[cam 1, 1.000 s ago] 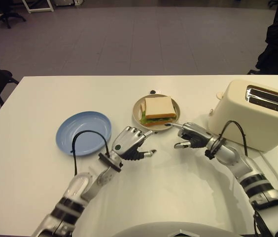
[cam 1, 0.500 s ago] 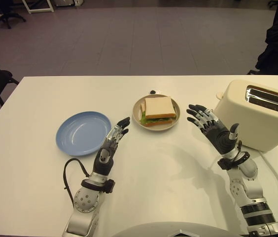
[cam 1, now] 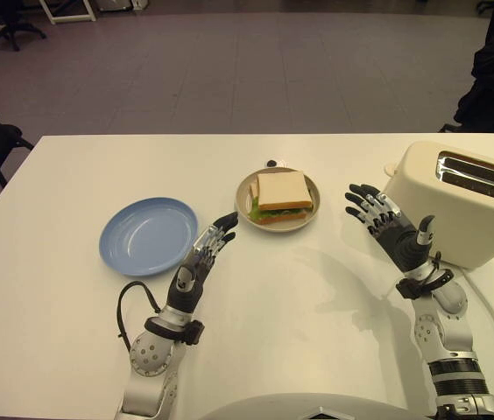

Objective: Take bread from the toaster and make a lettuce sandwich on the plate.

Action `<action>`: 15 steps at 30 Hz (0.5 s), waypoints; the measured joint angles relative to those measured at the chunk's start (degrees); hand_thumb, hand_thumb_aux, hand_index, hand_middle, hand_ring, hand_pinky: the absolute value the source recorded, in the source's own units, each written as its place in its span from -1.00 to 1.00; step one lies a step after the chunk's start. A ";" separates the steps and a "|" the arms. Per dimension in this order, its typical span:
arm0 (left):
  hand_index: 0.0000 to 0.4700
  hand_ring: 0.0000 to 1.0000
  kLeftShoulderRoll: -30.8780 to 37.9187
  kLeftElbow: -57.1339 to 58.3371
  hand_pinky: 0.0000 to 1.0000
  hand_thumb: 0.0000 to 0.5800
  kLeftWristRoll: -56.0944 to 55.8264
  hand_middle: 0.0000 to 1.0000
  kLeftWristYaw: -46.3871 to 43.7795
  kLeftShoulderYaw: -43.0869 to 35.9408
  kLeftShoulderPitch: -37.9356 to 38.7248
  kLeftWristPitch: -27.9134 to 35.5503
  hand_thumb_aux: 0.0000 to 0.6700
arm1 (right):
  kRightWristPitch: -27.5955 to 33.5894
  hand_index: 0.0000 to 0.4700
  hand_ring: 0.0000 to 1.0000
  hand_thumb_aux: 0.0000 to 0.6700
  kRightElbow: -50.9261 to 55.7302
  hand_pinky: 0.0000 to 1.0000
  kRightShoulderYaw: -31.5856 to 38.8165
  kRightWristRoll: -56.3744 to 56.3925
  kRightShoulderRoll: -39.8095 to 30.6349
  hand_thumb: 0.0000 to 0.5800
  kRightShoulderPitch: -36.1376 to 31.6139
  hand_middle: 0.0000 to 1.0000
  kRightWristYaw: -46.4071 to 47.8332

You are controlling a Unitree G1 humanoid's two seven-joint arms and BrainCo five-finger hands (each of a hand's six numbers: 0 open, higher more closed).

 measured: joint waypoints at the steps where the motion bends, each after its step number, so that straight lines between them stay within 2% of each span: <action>1: -1.00 -1.00 -0.21 0.00 -1.00 -1.00 0.26 -1.00 -0.13 0.42 0.09 0.00 -1.00 | -0.33 -1.00 -1.00 -1.00 0.08 -1.00 -0.05 -0.60 0.17 -1.00 0.00 -1.00 0.24; 8: -1.00 -1.00 -1.80 0.01 -1.00 -1.00 1.25 -1.00 -0.18 2.70 0.10 -0.04 -1.00 | -4.34 -1.00 -1.00 -1.00 1.35 -1.00 0.12 -6.03 1.14 -1.00 0.01 -1.00 1.50; 15: -1.00 -1.00 -3.19 0.09 -1.00 -1.00 2.47 -1.00 -0.53 3.28 -0.55 -0.02 -1.00 | -4.94 -1.00 -1.00 -1.00 1.96 -1.00 -0.04 -6.43 1.52 -1.00 0.01 -1.00 2.13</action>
